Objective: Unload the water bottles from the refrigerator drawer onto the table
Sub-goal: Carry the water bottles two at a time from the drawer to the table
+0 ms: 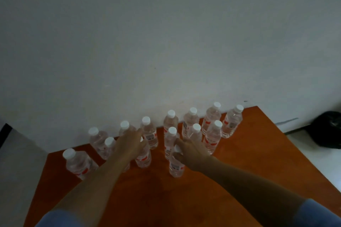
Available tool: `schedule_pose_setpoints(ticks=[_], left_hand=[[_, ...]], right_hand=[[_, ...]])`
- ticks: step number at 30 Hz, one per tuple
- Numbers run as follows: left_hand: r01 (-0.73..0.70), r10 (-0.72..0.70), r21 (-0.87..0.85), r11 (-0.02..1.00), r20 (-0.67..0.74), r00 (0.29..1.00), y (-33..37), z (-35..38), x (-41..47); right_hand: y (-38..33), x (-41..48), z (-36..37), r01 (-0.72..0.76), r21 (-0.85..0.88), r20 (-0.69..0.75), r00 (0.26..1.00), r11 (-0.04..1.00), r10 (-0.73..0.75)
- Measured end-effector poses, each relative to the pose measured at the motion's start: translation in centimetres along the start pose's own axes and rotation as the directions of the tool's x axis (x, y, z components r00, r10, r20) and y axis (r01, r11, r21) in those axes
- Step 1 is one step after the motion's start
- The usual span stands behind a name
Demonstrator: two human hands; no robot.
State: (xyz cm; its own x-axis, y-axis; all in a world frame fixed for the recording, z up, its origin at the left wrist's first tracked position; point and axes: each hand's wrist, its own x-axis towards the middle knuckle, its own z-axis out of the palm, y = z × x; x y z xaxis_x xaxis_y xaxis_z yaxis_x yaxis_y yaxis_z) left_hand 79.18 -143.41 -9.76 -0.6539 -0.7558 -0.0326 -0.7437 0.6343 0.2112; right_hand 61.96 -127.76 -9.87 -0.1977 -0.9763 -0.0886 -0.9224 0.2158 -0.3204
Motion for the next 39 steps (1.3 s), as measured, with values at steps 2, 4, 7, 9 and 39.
schedule_pose_setpoints(ticks=[2, 4, 7, 9, 39], left_hand=[[0.007, -0.007, 0.031, 0.999, -0.02, 1.0, 0.0, -0.1, 0.3], [0.014, -0.01, 0.089, 0.996, -0.047, 0.999, 0.3, -0.5, 0.5], [-0.019, 0.047, 0.204, 0.979, -0.136, 0.99, 2.1, -2.0, 0.8], [-0.052, 0.089, 0.208, 0.977, -0.171, 0.981, 4.6, -3.3, 0.9], [-0.98, 0.972, -0.005, 0.198, 0.132, 0.196, 101.3, 13.8, -32.2]], right_hand=[[0.1, 0.0, 0.2, -0.006, 0.003, -0.011, 1.0, 1.0, 0.006], [0.3, -0.4, 0.2, -0.003, -0.005, -0.021, 1.0, 1.0, 0.003], [1.3, -1.9, -0.3, -0.018, -0.004, -0.042, 0.999, 1.0, 0.018], [2.7, -3.8, -1.2, -0.05, -0.008, -0.056, 0.997, 0.999, 0.05], [47.9, -87.8, -12.4, -0.972, 0.082, -0.143, 0.209, 0.222, 0.967]])
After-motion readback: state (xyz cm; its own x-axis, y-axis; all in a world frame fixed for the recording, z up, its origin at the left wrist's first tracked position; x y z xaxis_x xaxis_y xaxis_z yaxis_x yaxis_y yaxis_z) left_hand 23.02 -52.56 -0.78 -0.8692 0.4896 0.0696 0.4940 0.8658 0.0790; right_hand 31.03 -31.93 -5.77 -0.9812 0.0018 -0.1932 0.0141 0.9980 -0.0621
